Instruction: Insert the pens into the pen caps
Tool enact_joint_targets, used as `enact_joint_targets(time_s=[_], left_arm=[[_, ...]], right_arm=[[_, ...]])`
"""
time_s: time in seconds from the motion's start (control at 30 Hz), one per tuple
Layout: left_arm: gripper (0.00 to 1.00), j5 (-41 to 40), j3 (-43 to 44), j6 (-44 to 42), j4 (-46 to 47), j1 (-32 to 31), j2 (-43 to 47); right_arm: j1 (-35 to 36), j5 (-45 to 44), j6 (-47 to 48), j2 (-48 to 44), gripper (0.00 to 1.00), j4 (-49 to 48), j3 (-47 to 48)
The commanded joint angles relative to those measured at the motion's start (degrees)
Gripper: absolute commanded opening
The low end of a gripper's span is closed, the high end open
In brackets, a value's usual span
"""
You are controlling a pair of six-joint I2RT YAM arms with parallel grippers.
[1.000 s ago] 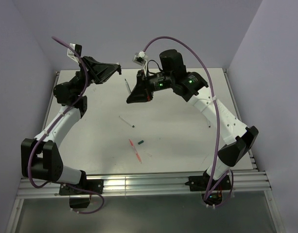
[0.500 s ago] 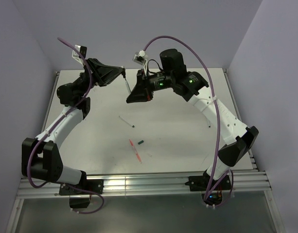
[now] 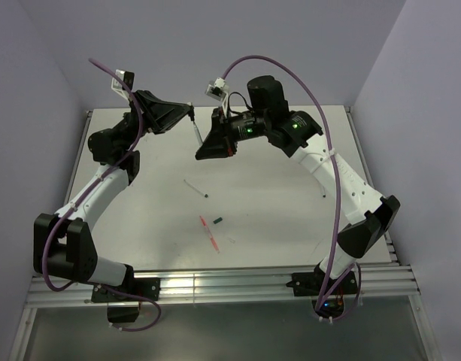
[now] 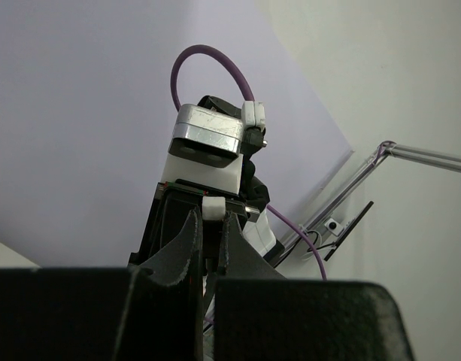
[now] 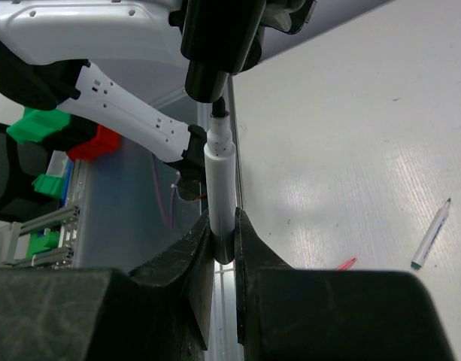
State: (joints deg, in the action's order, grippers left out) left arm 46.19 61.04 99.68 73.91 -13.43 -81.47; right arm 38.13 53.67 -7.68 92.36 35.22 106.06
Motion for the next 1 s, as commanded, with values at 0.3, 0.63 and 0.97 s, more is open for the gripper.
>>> enact_joint_targets(time_s=[0.3,0.63,0.97], left_arm=[[0.00,0.1,0.6,-1.7,32.6,-0.4,-0.6],[0.00,0.2,0.5,-1.7,32.7,-0.4,-0.5],[0.00,-0.1,1.5,-0.2,32.7,0.5,-0.4]], right_arm=[[0.8,1.4,-0.2,-1.0,0.00,-2.5,0.3],[1.4,0.9,-0.4,-0.8,0.00,-2.8,-0.3],[1.2,0.5,-0.5,-1.0,0.00,-2.9,-0.9]])
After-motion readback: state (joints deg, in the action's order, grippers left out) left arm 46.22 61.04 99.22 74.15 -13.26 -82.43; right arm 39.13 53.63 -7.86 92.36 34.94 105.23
